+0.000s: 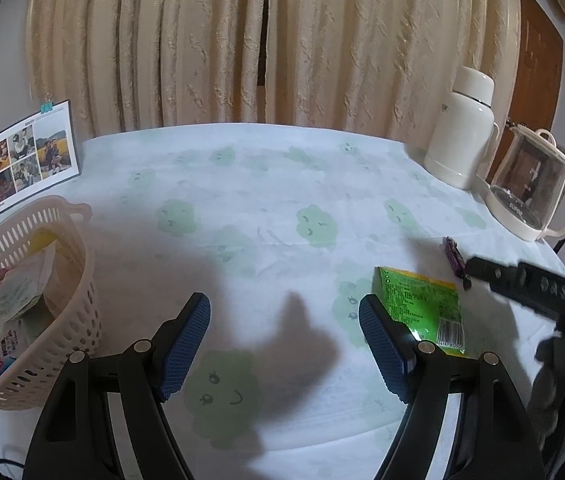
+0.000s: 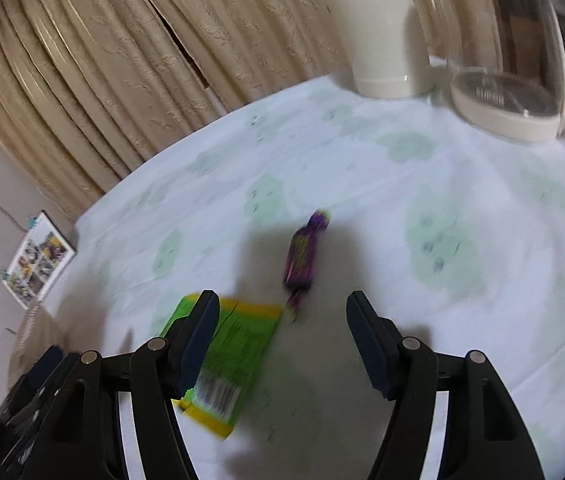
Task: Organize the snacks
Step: 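Grasp the purple wrapped candy with the right gripper, then grasp the green snack bag with the left gripper while the right holds the purple candy, then carry the green bag into the basket and open the left gripper while the right holds the candy, then carry the purple candy into the basket and open the right gripper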
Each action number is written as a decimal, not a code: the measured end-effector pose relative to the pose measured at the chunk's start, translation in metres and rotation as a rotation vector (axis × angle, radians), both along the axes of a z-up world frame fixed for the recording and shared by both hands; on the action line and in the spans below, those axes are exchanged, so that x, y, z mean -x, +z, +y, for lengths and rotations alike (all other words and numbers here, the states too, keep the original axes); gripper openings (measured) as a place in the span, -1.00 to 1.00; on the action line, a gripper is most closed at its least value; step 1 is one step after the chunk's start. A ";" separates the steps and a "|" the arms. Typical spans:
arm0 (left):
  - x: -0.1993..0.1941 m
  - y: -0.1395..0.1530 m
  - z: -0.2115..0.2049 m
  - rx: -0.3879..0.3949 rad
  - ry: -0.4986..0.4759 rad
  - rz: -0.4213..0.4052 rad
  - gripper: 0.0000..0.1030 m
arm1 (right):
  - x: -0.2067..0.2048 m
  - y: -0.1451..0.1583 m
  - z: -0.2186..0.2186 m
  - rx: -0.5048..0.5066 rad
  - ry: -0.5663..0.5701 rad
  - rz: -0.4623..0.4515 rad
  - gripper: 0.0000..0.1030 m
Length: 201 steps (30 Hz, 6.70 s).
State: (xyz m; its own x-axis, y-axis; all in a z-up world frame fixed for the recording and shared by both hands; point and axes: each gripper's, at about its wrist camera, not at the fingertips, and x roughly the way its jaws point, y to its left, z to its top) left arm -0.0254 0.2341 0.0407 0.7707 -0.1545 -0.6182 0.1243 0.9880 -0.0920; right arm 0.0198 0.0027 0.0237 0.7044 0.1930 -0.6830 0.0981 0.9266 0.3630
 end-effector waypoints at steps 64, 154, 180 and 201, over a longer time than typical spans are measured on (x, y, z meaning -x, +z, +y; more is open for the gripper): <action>-0.059 -0.036 -0.141 -0.115 -0.329 0.242 0.70 | -0.031 -0.014 -0.027 0.105 0.033 0.087 -0.69; 0.003 0.054 0.116 0.047 0.453 -0.183 0.45 | -0.024 -0.003 -0.026 0.067 0.078 0.003 -0.71; 0.033 0.050 0.185 0.116 0.690 -0.208 0.59 | -0.022 -0.004 -0.024 0.017 0.100 -0.018 -0.70; 0.050 0.048 0.217 0.152 0.741 -0.236 0.59 | -0.006 0.030 0.112 -0.139 0.439 -0.068 -0.70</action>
State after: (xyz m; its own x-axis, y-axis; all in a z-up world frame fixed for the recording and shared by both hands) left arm -0.0756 0.4511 0.0883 0.8142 0.3806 -0.4385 -0.5279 0.7997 -0.2861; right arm 0.0259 0.1146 0.0539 0.5779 0.5697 -0.5843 -0.3210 0.8170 0.4791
